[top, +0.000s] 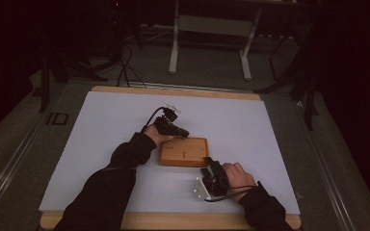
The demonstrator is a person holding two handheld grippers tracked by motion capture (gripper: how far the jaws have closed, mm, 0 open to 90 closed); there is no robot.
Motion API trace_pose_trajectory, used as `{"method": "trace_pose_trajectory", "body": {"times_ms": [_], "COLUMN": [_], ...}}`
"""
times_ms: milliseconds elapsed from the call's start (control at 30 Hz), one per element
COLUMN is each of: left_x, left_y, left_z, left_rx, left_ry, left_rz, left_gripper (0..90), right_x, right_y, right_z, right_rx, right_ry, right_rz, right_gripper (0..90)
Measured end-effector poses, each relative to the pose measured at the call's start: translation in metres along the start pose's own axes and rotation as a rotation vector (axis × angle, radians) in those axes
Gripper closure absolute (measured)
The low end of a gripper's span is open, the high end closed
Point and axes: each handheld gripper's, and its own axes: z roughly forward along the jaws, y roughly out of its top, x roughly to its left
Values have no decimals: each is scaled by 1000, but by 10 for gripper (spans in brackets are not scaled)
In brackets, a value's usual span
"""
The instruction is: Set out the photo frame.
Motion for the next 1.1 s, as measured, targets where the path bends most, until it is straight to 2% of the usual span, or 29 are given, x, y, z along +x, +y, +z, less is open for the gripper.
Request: {"method": "trace_pose_trajectory", "body": {"times_ms": [33, 167, 267, 533, 600, 800, 967, 1000, 1033, 1100], "left_x": [0, 1, 1, 1, 1, 1, -1, -2, -4, -9], "left_y": [0, 0, 0, 1, 1, 2, 2, 2, 1, 0], "left_z": [0, 0, 0, 0, 0, 0, 0, 0, -1, -3], "left_rx": [0, 1, 4, 9, 12, 17, 14, 6, 5, -12], "left_ry": [-1, -6, -5, -8, -10, -11, 7, 16, 19, 45], "left_rz": [0, 2, 4, 5, 9, 14, 55, 69, 77, 120], "left_gripper": [845, 845, 845, 845, 844, 843, 839, 821, 729, 586], "right_x": [1, 7, 14, 21, 23, 24, 20, 19, 18, 14], "right_y": [1, 4, 6, 6, 6, 5, 4, 4, 3, 4], "right_z": [1, 7, 10, 17, 18, 18, 17, 17, 17, 16], "right_rx": [4, 28, 44, 65, 63, 67, 52, 49, 44, 44], "right_ry": [-8, -35, -75, -168, -188, -189, -173, -164, -157, -142], "right_rz": [-14, -89, -153, -232, -234, -230, -199, -189, -182, -171], "right_gripper": [514, 549, 586, 658, 664, 675, 681, 681, 682, 684]}}
